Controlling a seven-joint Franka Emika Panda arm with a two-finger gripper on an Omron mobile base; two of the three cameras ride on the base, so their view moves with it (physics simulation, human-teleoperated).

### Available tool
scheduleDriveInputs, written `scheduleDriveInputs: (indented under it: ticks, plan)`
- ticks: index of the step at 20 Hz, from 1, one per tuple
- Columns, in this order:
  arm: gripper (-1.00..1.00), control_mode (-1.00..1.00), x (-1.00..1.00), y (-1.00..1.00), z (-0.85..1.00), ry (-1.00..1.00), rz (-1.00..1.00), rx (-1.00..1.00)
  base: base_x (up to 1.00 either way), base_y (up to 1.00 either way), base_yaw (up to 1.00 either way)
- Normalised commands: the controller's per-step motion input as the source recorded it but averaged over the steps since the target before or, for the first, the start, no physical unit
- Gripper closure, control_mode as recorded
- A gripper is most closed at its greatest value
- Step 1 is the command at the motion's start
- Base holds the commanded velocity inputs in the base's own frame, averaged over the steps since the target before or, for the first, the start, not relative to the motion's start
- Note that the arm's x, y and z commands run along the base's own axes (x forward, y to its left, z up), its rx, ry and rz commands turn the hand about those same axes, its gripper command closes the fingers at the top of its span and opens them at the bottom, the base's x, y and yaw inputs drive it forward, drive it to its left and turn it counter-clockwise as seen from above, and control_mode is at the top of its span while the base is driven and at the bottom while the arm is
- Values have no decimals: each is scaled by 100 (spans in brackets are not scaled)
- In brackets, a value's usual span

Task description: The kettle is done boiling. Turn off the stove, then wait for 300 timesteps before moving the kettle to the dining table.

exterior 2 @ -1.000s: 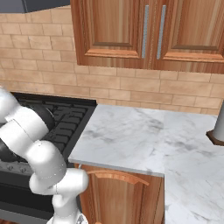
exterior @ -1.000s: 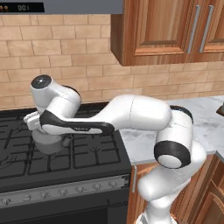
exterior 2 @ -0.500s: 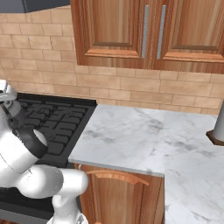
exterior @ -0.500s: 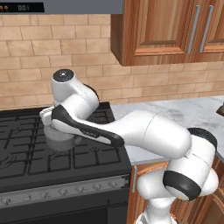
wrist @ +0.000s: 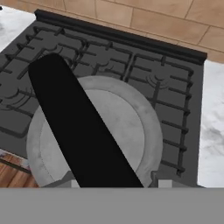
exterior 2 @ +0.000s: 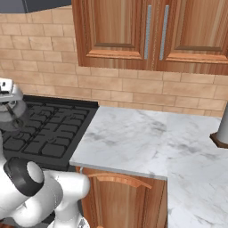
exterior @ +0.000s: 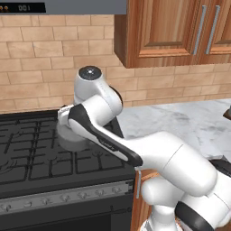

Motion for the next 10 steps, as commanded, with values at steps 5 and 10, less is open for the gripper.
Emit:
scheduleDriveInputs:
  ticks: [5,10]
  plan:
    - [100,-100,-25,-35,41,0,0,5,0,0,0]
    - [100,-100,-12,-19,26,0,0,3,0,0,0]
